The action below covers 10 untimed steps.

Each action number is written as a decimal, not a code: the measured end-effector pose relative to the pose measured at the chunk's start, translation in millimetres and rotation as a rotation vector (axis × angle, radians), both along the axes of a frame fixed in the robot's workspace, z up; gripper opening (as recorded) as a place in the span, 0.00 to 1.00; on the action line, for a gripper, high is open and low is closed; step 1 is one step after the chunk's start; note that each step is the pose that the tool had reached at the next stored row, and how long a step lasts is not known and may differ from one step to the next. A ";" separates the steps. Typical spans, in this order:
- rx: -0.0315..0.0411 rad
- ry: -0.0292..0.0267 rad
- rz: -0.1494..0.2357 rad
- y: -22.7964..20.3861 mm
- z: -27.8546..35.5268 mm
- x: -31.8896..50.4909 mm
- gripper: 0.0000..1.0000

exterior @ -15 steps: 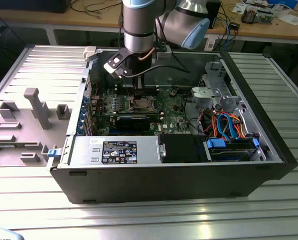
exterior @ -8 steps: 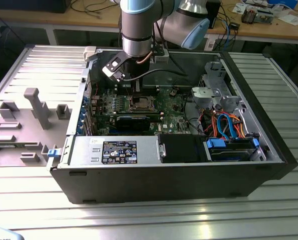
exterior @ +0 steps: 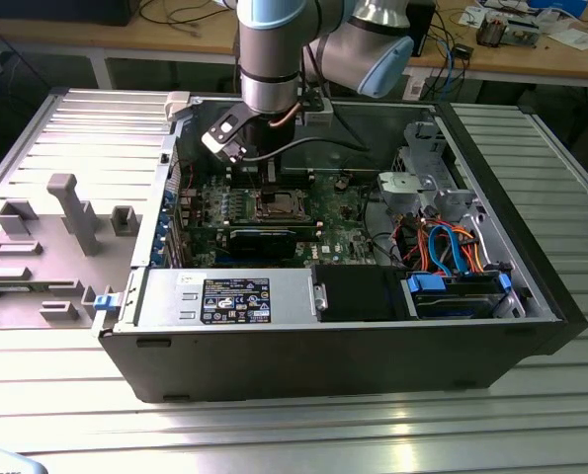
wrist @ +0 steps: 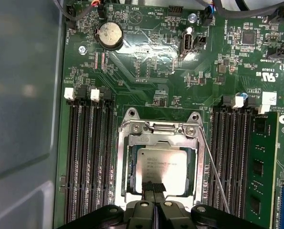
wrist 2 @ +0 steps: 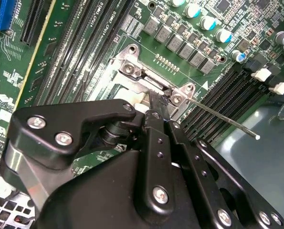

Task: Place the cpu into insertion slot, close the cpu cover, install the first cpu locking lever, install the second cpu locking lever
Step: 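Close the cpu cover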

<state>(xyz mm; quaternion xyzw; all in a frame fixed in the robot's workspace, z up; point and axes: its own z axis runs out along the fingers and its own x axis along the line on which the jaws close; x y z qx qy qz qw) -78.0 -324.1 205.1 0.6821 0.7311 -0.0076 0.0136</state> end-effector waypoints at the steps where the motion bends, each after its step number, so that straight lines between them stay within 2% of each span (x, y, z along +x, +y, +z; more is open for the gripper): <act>1: 0.0001 -0.0004 0.000 0.0 0.3 1.5 0.11; 6: 0.0000 0.0018 0.000 0.0 1.3 13.6 0.11; 10: 0.0000 0.0024 0.000 0.0 2.7 16.9 0.11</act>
